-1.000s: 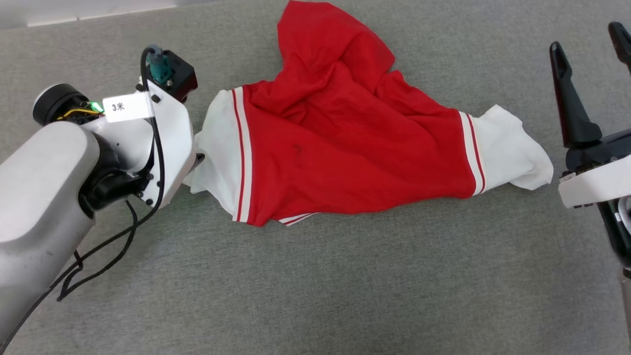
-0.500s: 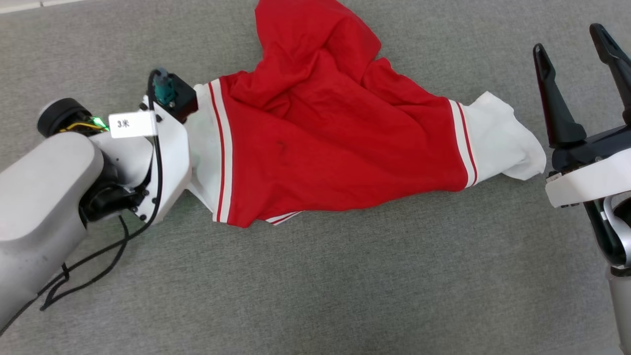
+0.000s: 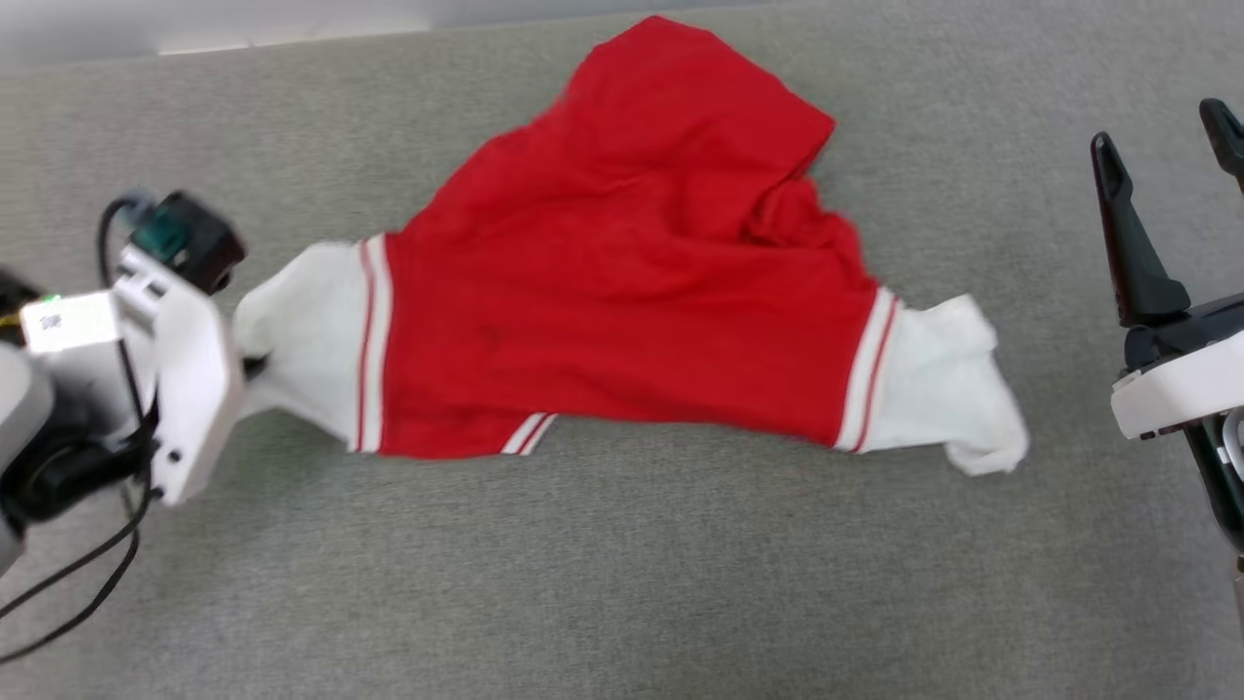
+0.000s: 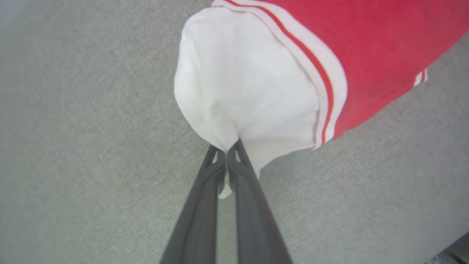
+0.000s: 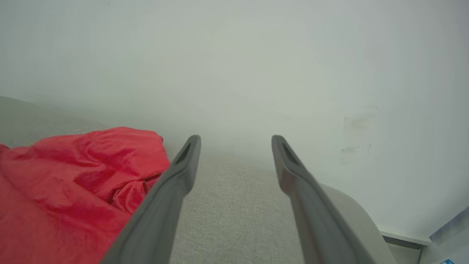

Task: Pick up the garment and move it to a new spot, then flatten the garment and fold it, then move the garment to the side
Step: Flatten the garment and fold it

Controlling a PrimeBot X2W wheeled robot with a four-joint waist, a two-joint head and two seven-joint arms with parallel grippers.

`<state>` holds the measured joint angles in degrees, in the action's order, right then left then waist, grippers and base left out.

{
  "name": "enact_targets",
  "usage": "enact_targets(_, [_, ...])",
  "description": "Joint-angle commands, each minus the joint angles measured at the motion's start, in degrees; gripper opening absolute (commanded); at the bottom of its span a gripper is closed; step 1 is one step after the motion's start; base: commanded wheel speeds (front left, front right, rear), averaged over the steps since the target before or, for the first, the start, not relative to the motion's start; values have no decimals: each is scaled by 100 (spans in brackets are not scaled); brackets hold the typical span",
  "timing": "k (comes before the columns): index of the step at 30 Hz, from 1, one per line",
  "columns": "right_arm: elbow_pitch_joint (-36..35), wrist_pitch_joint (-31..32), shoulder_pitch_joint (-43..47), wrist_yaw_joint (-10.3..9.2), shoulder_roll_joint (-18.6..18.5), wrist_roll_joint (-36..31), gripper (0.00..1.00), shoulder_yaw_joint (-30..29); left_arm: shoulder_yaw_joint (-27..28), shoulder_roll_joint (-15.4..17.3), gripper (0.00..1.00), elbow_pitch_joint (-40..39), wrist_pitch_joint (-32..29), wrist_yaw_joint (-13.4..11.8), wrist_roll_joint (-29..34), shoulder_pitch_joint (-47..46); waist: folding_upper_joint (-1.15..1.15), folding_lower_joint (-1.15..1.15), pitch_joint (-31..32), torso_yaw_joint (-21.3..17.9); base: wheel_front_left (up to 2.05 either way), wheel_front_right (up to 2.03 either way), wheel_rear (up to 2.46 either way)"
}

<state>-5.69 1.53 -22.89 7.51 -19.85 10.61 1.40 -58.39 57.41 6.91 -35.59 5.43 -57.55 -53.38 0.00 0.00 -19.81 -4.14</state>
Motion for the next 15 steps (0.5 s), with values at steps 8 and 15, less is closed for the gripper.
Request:
enact_targets(8, [-63, 99, 0, -4, -58, 24, 100, 67, -29, 189, 0, 539, 152, -255, -350, 605, 0, 0, -90, -19, 0, 0, 0])
enact_targets(15, [20, 151, 129, -4, -104, 36, 100, 50, 41, -168, 100, 1069, 495, -217, -499, 671, 0, 0, 52, -7, 0, 0, 0])
